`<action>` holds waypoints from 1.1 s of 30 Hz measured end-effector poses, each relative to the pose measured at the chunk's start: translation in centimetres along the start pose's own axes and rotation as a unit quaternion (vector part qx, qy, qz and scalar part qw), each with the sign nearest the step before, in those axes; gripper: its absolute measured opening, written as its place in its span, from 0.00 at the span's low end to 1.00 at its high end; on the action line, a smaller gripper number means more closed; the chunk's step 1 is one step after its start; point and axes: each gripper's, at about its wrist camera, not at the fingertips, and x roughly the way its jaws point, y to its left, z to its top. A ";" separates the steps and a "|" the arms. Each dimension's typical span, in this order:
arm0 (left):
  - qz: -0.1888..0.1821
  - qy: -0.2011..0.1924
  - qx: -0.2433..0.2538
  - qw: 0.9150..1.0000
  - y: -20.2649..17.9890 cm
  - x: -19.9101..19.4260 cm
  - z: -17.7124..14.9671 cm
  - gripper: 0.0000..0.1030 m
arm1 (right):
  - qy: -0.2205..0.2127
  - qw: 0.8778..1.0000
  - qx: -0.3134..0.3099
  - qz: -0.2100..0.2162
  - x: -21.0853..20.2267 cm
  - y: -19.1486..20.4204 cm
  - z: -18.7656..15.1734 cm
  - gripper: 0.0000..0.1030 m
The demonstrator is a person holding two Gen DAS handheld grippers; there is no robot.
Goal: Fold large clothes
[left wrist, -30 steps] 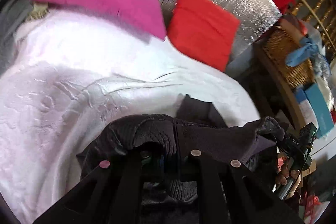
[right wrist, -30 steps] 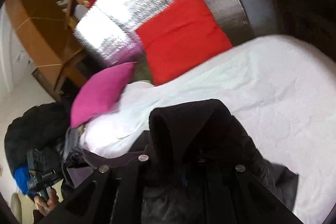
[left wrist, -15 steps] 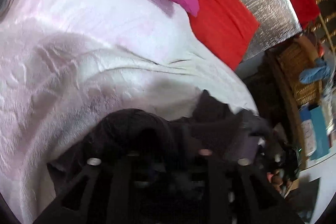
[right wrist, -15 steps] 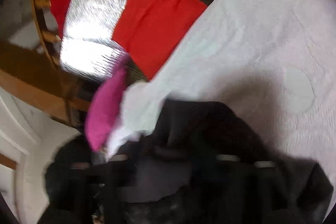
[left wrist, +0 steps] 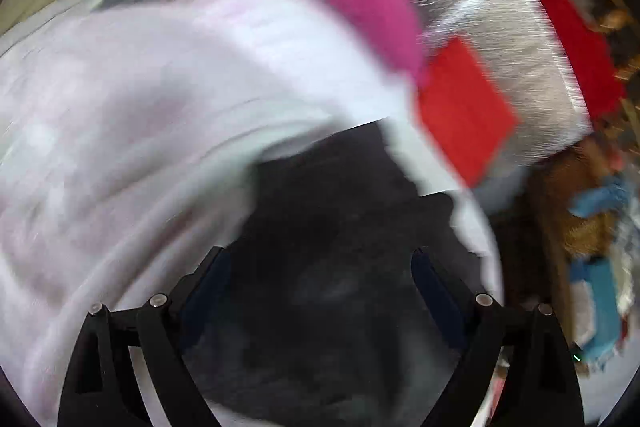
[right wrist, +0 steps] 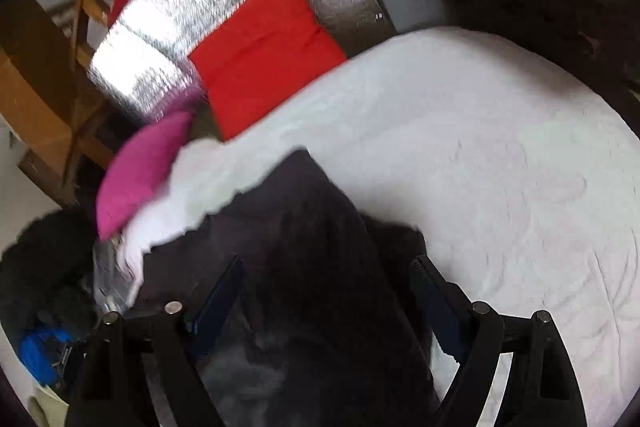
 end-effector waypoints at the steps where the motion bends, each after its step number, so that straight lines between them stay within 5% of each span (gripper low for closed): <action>1: 0.020 0.016 -0.007 1.000 0.7 0.4 -0.1 0.89 | 0.003 1.000 -0.002 -0.010 0.2 -0.2 -0.2 0.84; 7: -0.002 0.042 -0.039 0.998 2.5 1.5 0.0 0.87 | 0.075 0.997 -0.015 -0.021 4.1 -1.0 -2.0 0.56; 8: -0.004 0.046 -0.034 0.998 2.4 1.9 0.1 0.81 | 0.077 0.996 -0.028 -0.029 4.2 -0.6 -2.3 0.40; 10: 0.011 0.055 -0.019 0.998 1.8 2.7 0.1 0.49 | 0.071 0.993 -0.067 -0.060 3.8 0.4 -2.8 0.21; 11: 0.008 0.054 -0.013 0.998 1.8 3.1 0.2 0.46 | 0.062 0.992 -0.083 -0.069 3.4 0.9 -3.0 0.15; 13: -0.002 0.051 -0.013 0.999 1.6 3.4 0.4 0.35 | 0.041 0.992 -0.092 -0.076 1.9 1.5 -3.0 0.13; 18: -0.006 0.021 0.021 1.000 -1.2 3.6 1.0 0.30 | -0.024 0.992 -0.086 -0.089 -2.2 2.4 -3.3 0.12; 20: 0.000 0.012 0.026 1.000 -1.6 3.9 1.1 0.30 | -0.028 0.992 -0.073 -0.095 -2.0 2.3 -3.1 0.12; 23: 0.033 0.023 0.011 0.999 -0.7 5.6 1.3 0.52 | 0.014 0.993 -0.040 -0.111 1.1 -0.2 -3.7 0.12; 28: 0.023 0.046 -0.035 0.998 0.5 5.1 1.3 0.58 | 0.026 0.999 0.025 -0.029 0.8 -3.0 -3.5 0.20; 30: 0.026 0.040 -0.023 0.999 0.1 4.1 0.9 0.60 | 0.026 0.998 0.059 0.007 -0.4 -4.1 -3.1 0.45; 31: 0.030 0.037 -0.015 0.999 -0.3 3.6 0.7 0.65 | 0.023 0.997 0.074 0.022 -1.1 -4.6 -3.1 0.75; 33: 0.035 0.040 -0.002 0.999 -0.6 3.1 0.3 0.73 | -0.004 0.994 0.101 0.040 -3.0 -5.7 -3.5 0.83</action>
